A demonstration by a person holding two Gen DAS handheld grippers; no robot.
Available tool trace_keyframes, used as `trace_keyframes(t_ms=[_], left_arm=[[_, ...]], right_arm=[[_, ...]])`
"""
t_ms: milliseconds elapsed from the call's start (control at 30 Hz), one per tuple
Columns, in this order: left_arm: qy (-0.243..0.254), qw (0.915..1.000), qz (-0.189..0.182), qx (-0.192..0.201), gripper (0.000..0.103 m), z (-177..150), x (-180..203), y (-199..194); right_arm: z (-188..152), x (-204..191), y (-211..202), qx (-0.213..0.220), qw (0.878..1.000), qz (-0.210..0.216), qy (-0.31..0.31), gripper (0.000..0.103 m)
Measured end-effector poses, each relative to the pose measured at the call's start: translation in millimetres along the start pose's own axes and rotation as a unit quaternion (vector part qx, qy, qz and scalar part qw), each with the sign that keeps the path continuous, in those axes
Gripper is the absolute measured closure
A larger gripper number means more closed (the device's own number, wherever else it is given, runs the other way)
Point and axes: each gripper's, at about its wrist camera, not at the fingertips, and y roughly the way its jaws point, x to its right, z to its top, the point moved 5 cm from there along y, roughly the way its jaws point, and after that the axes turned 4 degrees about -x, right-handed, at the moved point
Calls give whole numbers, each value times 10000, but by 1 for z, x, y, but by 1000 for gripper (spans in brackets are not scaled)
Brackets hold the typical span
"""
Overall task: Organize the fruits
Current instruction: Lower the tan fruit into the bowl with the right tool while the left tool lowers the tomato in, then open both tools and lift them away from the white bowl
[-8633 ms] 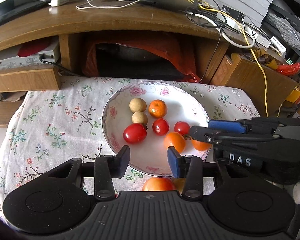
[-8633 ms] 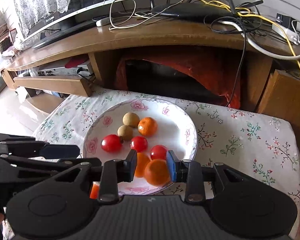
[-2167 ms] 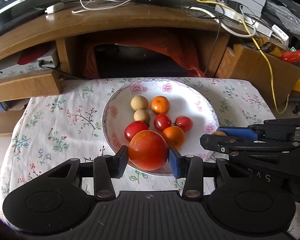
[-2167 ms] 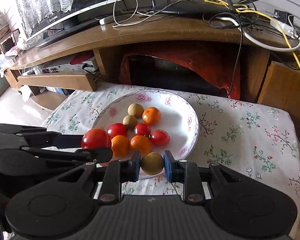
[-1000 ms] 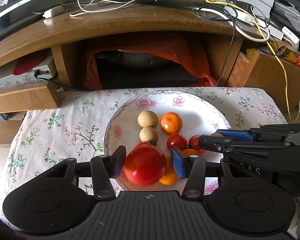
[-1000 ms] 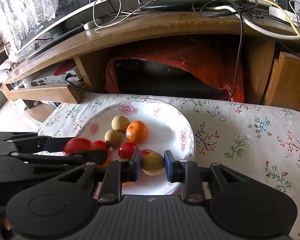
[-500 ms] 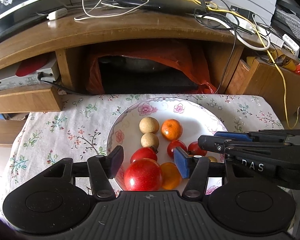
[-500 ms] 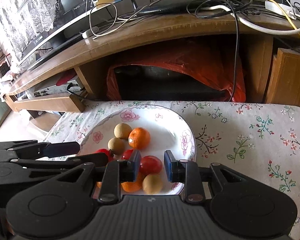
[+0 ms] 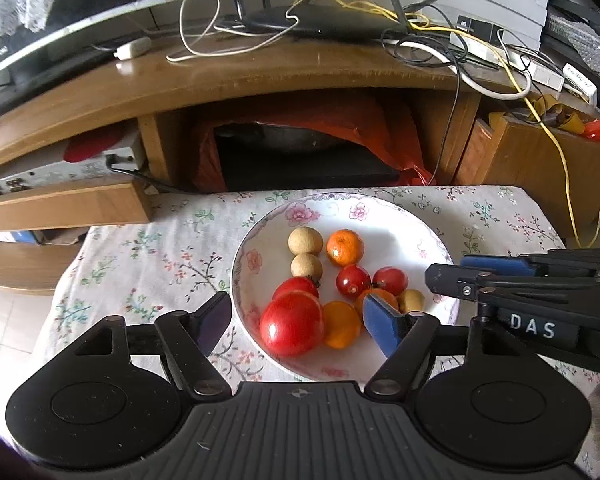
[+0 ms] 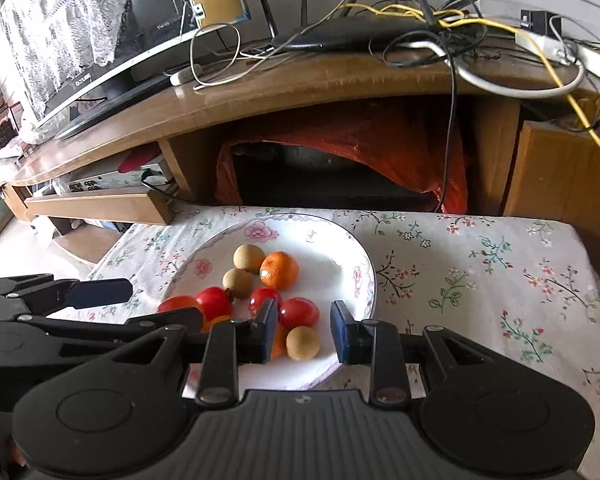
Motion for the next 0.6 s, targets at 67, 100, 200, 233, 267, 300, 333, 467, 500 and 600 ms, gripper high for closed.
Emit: trace_keyframes(t_ms=[67,100,200,233,267,300,333,467,500,600], left_arm=[[0,9999,87,53,17,-3,0,-7],[0,9999,131,101,17,-4,0,-11],[-24,9996,196,177,16,-9,0,-21],[-25,9996,223,198,15,-10,0,-25],[-16,9994,261,221,14,-12,1,-29],[-1,9993,282,245,14,-14,2,-32],[16,9992,299,269,14,-16,4,-35],[49,9990,286,348,12,-25,8,-48],[58,9988,302,371,5,-27,9,-52],[50,9978,439,493,0,-33,10,-63]], right_arm=[[-3,-2,-7,27,10000,-34,-1,79],[-4,-3,-11,47,10000,-52,6,79],[-9,-5,-24,81,9999,-51,39,78],[-11,-7,-28,96,9999,-63,27,78],[-13,-8,-32,113,9999,-69,23,78],[-15,-9,-37,129,9999,-66,31,77],[-17,-10,-41,149,9999,-60,48,77],[-26,-14,-61,224,9997,-84,49,76],[-29,-15,-66,239,9997,-98,45,75],[-38,-15,-81,293,9994,-153,68,74]])
